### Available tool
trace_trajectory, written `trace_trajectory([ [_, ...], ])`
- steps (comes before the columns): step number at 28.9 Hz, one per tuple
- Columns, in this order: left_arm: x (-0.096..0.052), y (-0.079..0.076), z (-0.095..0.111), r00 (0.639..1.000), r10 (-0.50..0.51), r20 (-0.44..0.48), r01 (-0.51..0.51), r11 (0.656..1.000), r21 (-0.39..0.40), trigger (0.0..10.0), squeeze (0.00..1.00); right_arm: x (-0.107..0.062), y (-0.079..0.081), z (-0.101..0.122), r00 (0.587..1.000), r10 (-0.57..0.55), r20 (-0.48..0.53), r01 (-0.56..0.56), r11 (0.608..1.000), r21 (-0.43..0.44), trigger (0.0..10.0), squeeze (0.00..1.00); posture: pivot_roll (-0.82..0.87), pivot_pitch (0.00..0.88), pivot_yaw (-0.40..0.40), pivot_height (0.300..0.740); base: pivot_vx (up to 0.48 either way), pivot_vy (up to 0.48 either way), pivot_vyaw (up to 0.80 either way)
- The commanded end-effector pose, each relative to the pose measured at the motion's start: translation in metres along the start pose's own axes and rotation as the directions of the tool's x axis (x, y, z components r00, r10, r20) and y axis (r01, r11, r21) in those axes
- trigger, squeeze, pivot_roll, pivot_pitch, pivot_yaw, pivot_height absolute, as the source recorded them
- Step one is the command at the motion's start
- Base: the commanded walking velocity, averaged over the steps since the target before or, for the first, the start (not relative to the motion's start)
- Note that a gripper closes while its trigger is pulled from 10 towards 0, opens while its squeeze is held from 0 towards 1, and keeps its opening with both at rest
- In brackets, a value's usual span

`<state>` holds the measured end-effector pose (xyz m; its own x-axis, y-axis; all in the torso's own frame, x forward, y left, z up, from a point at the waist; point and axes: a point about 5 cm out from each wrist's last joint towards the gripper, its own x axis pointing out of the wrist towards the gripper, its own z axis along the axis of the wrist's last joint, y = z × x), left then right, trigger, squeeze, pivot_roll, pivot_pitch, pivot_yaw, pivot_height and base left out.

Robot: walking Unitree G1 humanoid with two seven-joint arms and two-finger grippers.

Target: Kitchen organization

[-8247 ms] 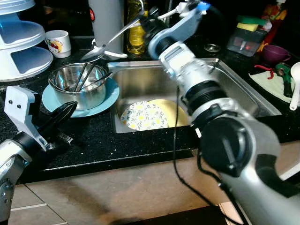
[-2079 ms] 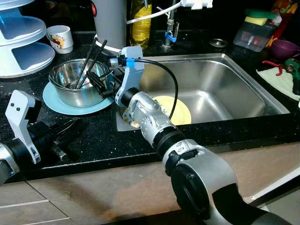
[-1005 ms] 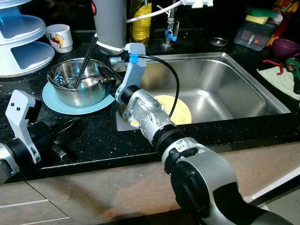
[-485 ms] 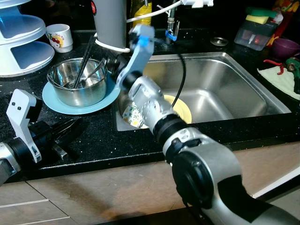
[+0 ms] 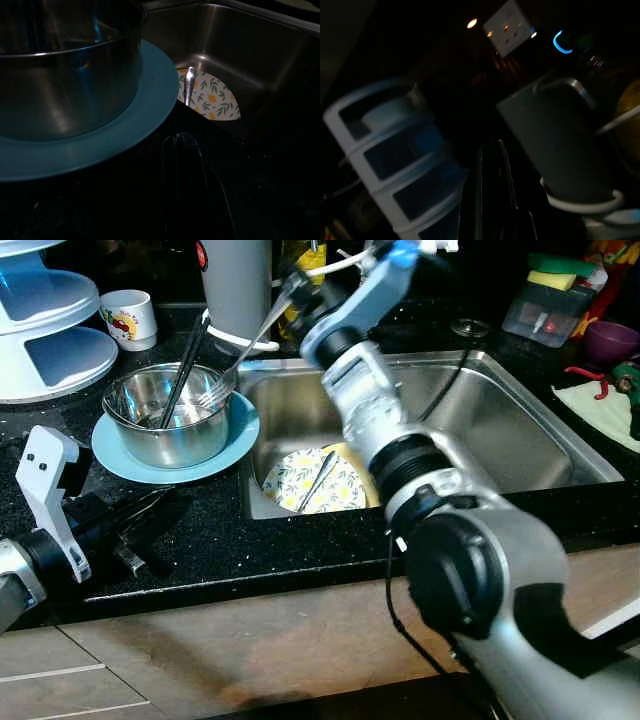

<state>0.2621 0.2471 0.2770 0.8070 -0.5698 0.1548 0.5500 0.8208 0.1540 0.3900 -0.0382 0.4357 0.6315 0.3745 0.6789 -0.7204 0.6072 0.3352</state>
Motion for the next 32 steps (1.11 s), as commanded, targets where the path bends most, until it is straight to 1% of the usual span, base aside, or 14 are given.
trace_trajectory([
  [1,0.001,-0.001,-0.001,1.000,-0.013,-0.005,0.013,1.000,0.007,10.0,0.00,0.006,0.007,0.012,0.999,0.016,0.041,-0.016,1.000,0.012,0.0,0.00,0.13,0.276,-0.012,0.740,0.000,0.000,0.00],
  [4,0.003,0.000,0.000,1.000,-0.017,0.001,0.017,1.000,0.009,10.0,0.00,0.008,0.002,0.035,0.994,-0.001,0.108,0.001,1.000,0.006,0.0,0.00,0.12,0.275,-0.008,0.740,0.000,0.000,0.00],
  [5,0.003,0.000,0.000,1.000,-0.017,0.001,0.017,1.000,0.009,10.0,0.00,0.008,0.002,0.035,0.994,-0.001,0.108,0.001,1.000,0.006,0.0,0.00,0.12,0.275,-0.008,0.740,0.000,0.000,0.00],
  [8,0.008,-0.003,0.003,0.999,-0.039,0.015,0.038,0.999,0.012,10.0,0.00,0.004,-0.008,0.050,0.992,-0.012,0.129,0.023,0.996,-0.082,0.0,0.00,0.12,0.273,-0.006,0.740,0.000,0.000,0.00],
  [11,0.010,-0.004,0.004,0.999,-0.049,0.022,0.048,0.999,0.011,10.0,0.00,0.003,-0.012,0.051,0.992,-0.016,0.125,0.030,0.993,-0.111,0.0,0.00,0.12,0.270,-0.006,0.740,0.000,0.000,0.00],
  [14,0.023,-0.020,0.008,0.990,-0.130,0.057,0.131,0.991,-0.017,10.0,0.00,-0.008,-0.029,0.050,0.994,-0.046,0.103,0.070,0.965,-0.252,0.0,0.00,0.12,0.270,0.005,0.740,0.000,0.000,0.00],
  [15,0.023,-0.020,0.008,0.990,-0.130,0.057,0.131,0.991,-0.017,10.0,0.00,-0.008,-0.029,0.050,0.994,-0.046,0.103,0.070,0.965,-0.252,0.0,0.00,0.12,0.270,0.005,0.740,0.000,0.000,0.00],
  [16,0.026,-0.026,0.009,0.986,-0.153,0.064,0.155,0.988,-0.024,10.0,0.00,-0.011,-0.033,0.050,0.993,-0.055,0.100,0.082,0.956,-0.282,0.0,0.00,0.12,0.270,0.005,0.740,0.000,0.000,0.00],
  [17,0.033,-0.036,0.009,0.977,-0.196,0.081,0.200,0.979,-0.043,10.0,0.00,-0.018,-0.043,0.046,0.993,-0.077,0.089,0.103,0.939,-0.327,0.0,0.00,0.12,0.271,0.009,0.740,0.000,0.000,0.00],
  [18,0.033,-0.036,0.009,0.977,-0.196,0.081,0.200,0.979,-0.043,10.0,0.00,-0.018,-0.043,0.046,0.993,-0.077,0.089,0.103,0.939,-0.327,0.0,0.00,0.12,0.271,0.009,0.740,0.000,0.000,0.00],
  [23,0.044,-0.049,0.005,0.967,-0.238,0.087,0.243,0.968,-0.058,10.0,0.00,-0.033,-0.061,0.030,0.991,-0.128,0.040,0.133,0.912,-0.388,0.0,0.00,0.12,0.272,0.009,0.740,0.000,0.000,0.00],
  [25,0.048,-0.055,0.003,0.963,-0.252,0.092,0.259,0.963,-0.069,10.0,0.00,-0.043,-0.070,0.016,0.989,-0.148,-0.002,0.132,0.885,-0.447,0.0,0.00,0.12,0.274,0.013,0.740,0.000,0.000,0.00],
  [26,0.048,-0.055,0.003,0.963,-0.252,0.092,0.259,0.963,-0.069,10.0,0.00,-0.043,-0.070,0.016,0.989,-0.148,-0.002,0.132,0.885,-0.447,0.0,0.00,0.12,0.274,0.013,0.740,0.000,0.000,0.00],
  [32,0.051,-0.059,0.002,0.961,-0.261,0.090,0.268,0.960,-0.077,10.0,0.00,-0.058,-0.083,0.001,0.979,-0.200,-0.037,0.152,0.841,-0.519,0.0,0.00,0.12,0.270,0.020,0.740,0.000,0.000,0.00],
])
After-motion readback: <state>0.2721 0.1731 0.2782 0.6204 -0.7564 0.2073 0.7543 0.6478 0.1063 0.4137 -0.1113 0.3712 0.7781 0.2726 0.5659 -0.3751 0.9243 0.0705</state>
